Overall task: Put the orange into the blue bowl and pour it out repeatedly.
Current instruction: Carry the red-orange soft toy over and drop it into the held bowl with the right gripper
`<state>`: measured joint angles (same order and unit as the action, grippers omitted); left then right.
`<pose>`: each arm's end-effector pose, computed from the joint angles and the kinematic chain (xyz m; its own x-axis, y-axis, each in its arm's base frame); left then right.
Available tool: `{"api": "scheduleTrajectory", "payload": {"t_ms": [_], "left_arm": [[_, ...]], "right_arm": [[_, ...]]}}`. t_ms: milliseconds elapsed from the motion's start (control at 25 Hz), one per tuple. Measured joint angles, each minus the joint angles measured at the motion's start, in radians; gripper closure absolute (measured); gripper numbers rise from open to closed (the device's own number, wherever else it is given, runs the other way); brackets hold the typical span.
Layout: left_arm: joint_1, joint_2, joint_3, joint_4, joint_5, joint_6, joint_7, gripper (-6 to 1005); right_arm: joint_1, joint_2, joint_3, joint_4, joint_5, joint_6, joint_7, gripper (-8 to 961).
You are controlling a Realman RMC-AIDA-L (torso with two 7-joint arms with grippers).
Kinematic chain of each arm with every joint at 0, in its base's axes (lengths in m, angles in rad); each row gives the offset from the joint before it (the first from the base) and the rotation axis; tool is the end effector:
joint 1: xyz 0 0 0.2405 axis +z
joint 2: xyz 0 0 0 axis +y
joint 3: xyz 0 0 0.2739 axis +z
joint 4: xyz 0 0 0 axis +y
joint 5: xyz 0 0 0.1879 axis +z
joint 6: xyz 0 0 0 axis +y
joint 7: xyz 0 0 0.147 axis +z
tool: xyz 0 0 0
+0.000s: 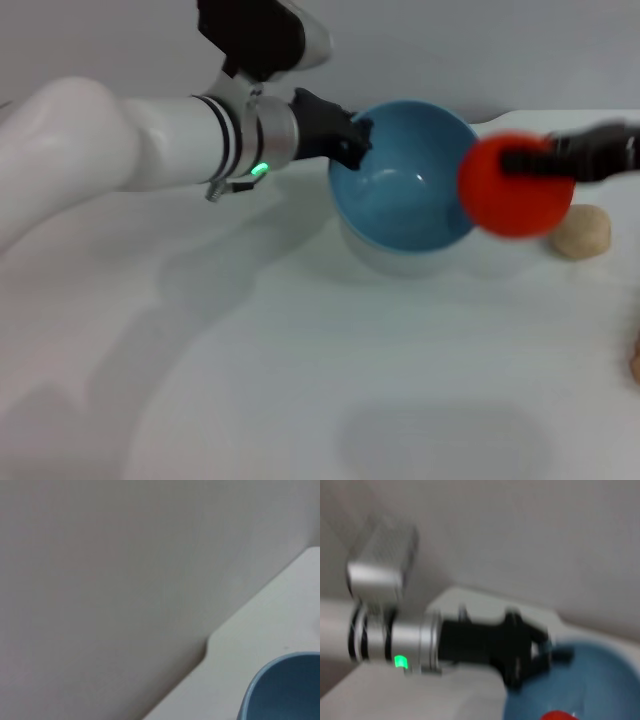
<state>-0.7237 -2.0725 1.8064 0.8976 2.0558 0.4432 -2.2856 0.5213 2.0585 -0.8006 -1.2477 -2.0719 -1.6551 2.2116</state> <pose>-0.1463 0.4135 -0.0935 0.9248 0.2854 0.2517 0.3797 -0.7355 -0.5611 0.2109 0.3435 0.0619 0.6805 -0.5999 -0.4209 -0.7010 -0.7001 -0.1355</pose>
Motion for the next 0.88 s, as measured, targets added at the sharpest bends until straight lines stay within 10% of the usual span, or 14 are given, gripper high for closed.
{"api": "scheduleTrajectory", "payload": {"t_ms": [720,880], "left_arm": [[-0.034,-0.003,0.099,0.054,-0.001,0.043,-0.038,1000],[-0.033,-0.003,0.099,0.050,0.000,0.042,-0.038,1000]], "right_arm": [[0.066,0.001,-0.024,0.141,-0.012,0.090,-0.108,926],[0.060,0.003,-0.020,0.139,-0.017,0.100,-0.119,762]]}}
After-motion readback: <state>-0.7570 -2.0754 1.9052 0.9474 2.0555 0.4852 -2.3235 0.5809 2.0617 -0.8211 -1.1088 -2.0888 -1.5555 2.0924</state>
